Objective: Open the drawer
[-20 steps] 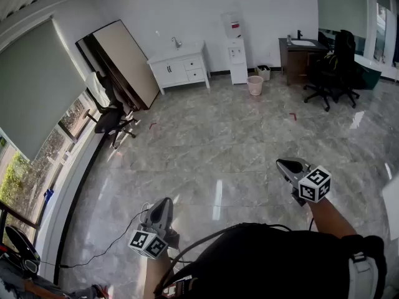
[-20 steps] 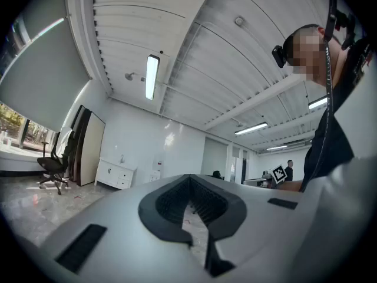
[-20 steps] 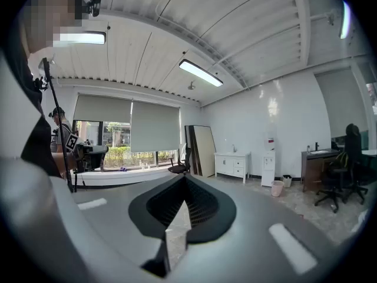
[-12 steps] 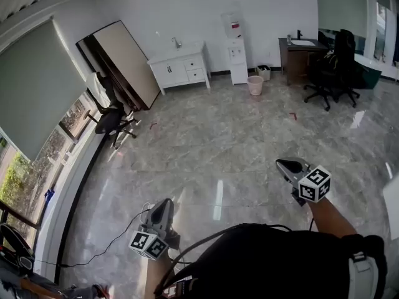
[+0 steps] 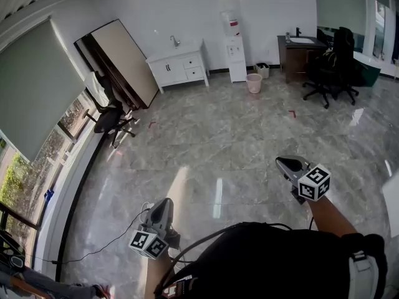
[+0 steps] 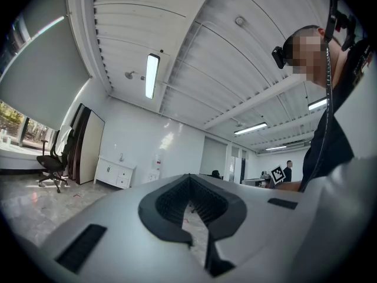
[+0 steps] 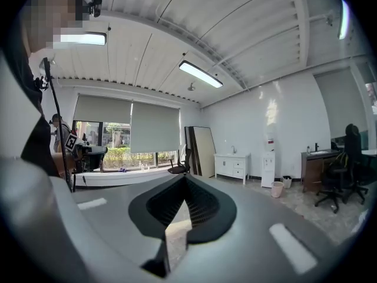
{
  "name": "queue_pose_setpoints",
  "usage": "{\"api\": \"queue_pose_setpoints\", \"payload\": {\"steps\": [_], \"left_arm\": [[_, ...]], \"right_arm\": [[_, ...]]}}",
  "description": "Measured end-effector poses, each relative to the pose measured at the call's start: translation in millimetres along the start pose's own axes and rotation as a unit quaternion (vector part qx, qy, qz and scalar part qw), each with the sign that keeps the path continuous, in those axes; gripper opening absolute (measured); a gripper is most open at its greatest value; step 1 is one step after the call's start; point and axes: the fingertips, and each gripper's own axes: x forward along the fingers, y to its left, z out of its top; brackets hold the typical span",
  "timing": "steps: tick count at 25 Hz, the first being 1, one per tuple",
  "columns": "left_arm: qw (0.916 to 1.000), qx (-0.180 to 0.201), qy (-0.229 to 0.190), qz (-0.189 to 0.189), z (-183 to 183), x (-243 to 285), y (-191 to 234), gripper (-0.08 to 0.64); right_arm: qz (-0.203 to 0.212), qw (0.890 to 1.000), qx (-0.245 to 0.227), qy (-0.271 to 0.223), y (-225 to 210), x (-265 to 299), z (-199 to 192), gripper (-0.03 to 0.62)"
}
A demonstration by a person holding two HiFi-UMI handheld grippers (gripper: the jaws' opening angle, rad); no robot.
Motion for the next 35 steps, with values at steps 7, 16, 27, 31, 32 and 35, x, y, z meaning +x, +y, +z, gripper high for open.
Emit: {"api": "queue_pose_setpoints", "payload": {"steps": [7,16,27,31,32,35], "left_arm": [[1.0000,0.002,-0.001,-0.005,11,6,6,0.000],[0.9999,-0.006,-0.012,-0.010,19,-12,34,0.000],[1.0000,-0.010,-0.002,0.000,22,-62,102,0.000],[0.9998,-0.022,0.002,-0.001,25,-72,128,0.000],[0.9997,-0.025,0.004,-0.003,24,-74,134,0.000],[0.9994,-0.033,0.009,-0.009,16,-75,147,0.000]], "right_arm": [[0.002,1.000,-0.004,0.004,1,9,11,-0.002],[0.000,1.000,-0.010,0.003,24,32,15,-0.002],[-0.007,1.000,-0.009,0.008,80,85,11,-0.002],[-0.009,1.000,-0.006,0.019,100,106,12,-0.002],[-0.010,1.000,-0.005,0.022,105,110,11,-0.002],[-0.011,0.999,-0.001,0.030,113,121,6,-0.002]]}}
